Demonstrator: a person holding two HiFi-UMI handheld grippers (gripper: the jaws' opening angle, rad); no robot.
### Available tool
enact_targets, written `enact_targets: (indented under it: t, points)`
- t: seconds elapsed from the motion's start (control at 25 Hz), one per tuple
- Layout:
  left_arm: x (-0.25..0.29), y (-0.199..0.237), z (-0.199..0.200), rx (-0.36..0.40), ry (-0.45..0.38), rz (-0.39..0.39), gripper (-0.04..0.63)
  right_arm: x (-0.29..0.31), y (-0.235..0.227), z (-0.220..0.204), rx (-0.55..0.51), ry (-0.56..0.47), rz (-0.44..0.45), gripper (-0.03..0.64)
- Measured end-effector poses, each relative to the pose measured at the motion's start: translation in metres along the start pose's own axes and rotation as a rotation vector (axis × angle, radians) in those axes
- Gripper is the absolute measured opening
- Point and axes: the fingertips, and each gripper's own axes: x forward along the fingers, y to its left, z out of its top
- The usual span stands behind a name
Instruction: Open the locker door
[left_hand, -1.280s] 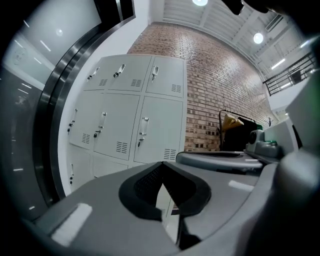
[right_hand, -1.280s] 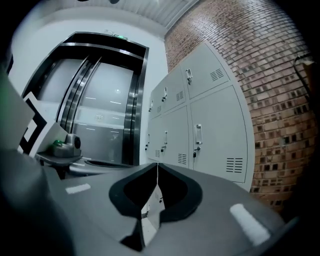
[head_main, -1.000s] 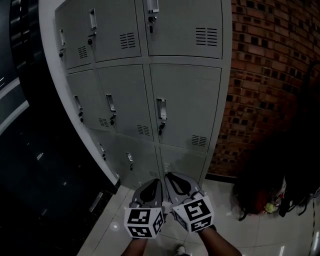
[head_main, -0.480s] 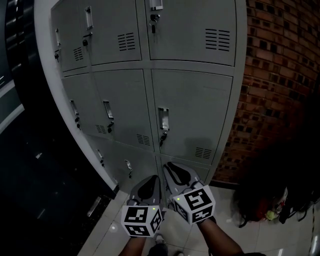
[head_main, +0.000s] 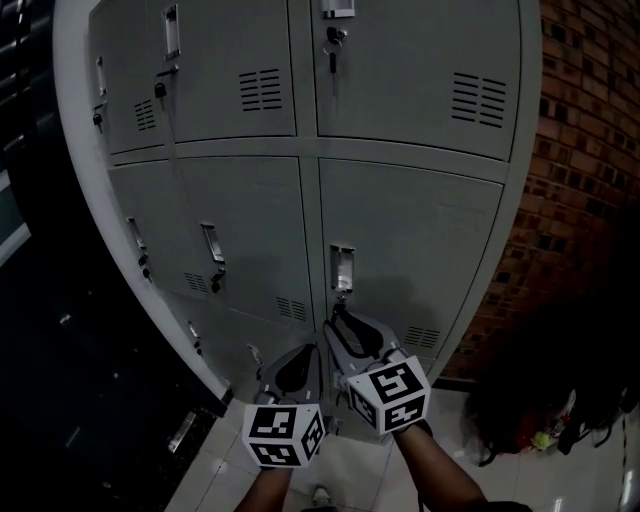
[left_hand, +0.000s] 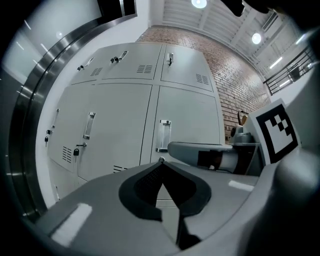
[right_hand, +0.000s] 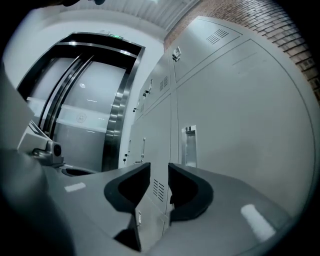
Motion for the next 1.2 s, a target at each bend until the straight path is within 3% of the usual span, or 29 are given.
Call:
enact_targets:
  t: [0.64,0.92,1.0,1.2]
  points:
    - [0.041,0.038,0.006,-0.004,0.007,-0.053,0.006,0.059,-0.03,0.024,-0.032,-0.023,-0.077,0.201]
    - [0.046,0.05,0.006,-0.009,0.006,-0.053,0.006,0.066,-0.035,0.03,-0.032,-0.035,-0.106,0.207]
    - [0.047,0.051,0.006,-0.009,0.004,-0.053,0.006,0.066,-0.038,0.031,-0.032,-0.042,-0.12,0.193]
    - [0.049,0.051,0.004,-0.012,0.01,-0.058,0.006,0.062,-0.056,0.03,-0.013,-0.046,-0.199,0.063]
